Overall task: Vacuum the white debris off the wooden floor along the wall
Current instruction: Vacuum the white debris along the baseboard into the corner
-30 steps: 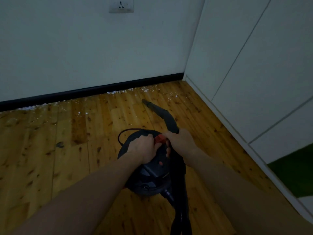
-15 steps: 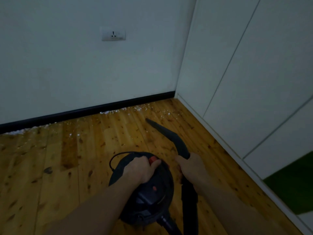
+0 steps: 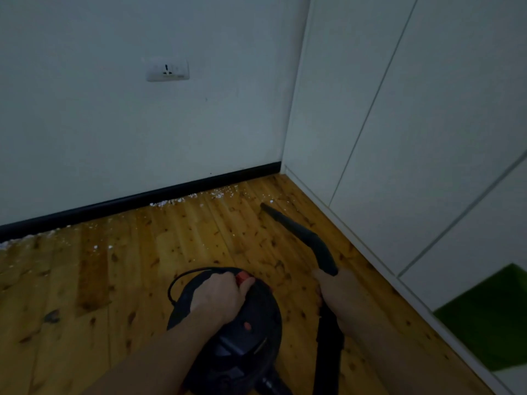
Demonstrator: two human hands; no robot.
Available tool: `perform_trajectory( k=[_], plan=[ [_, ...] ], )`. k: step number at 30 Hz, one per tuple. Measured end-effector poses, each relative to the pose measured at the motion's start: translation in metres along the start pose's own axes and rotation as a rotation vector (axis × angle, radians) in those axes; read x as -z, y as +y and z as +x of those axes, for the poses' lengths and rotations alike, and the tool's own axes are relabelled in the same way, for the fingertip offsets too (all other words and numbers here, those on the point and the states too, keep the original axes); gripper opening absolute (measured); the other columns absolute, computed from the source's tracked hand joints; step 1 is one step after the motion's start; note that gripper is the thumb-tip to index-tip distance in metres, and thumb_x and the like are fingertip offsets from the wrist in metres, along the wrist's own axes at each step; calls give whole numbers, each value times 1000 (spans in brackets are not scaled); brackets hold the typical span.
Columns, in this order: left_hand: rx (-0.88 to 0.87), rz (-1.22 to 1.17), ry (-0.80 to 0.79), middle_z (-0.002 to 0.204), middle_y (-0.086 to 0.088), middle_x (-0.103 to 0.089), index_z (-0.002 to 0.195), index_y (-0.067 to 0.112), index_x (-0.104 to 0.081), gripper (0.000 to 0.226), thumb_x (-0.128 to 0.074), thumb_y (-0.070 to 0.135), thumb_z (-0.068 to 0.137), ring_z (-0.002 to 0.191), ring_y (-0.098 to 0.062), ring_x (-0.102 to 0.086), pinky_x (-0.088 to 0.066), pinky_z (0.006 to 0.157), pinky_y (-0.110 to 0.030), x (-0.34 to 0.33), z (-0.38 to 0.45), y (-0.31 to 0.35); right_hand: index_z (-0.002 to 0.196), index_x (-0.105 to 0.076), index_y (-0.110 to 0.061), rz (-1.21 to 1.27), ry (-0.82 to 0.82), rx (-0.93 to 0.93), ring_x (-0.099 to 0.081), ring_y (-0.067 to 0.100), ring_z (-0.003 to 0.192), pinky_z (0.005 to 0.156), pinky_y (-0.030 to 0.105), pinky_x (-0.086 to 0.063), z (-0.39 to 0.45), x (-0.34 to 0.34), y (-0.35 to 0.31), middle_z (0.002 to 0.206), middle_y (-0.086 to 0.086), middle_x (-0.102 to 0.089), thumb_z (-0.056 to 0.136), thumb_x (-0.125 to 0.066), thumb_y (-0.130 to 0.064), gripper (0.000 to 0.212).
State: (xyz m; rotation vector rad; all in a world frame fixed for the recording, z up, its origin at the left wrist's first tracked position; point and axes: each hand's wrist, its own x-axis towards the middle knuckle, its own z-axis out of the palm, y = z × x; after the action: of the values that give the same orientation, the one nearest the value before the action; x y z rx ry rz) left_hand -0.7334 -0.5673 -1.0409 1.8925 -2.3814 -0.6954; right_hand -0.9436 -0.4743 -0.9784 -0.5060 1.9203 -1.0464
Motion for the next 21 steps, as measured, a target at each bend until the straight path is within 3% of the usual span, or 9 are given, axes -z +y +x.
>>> perform_trajectory(
  k=[5,12,16,21],
  plan=[
    [-3,-63,-37,87,1,-62,84,23,-54,55,-37,73,99,79,-19,-62,-51,73,-36,-1,10,-4,84,-50,-14,-1,38,-21,-45,20,47,49,26,-39,11,4,-12,62,7,-49,98,-61,-14,18],
    [4,-112,53,85,2,-62,86,22,-58,55,-36,70,101,76,-20,-60,-47,67,-35,-12,-3,4,83,-51,-13,-5,120,-7,-49,24,51,56,35,-44,10,11,-12,63,10,-51,99,-62,-16,20],
    [-8,-117,83,82,2,-61,82,25,-54,52,-36,69,101,76,-21,-61,-48,67,-36,-15,-13,5,80,-50,-15,-41,124,5,-48,22,52,51,29,-41,3,8,-7,66,8,-50,98,-62,-15,21],
    [-14,-137,80,78,5,-58,85,23,-56,52,-36,67,102,72,-18,-59,-48,65,-35,-13,-14,8,78,-50,-15,0,126,-15,-49,22,60,60,34,-41,1,7,-7,70,9,-52,94,-66,-16,22]
  ],
)
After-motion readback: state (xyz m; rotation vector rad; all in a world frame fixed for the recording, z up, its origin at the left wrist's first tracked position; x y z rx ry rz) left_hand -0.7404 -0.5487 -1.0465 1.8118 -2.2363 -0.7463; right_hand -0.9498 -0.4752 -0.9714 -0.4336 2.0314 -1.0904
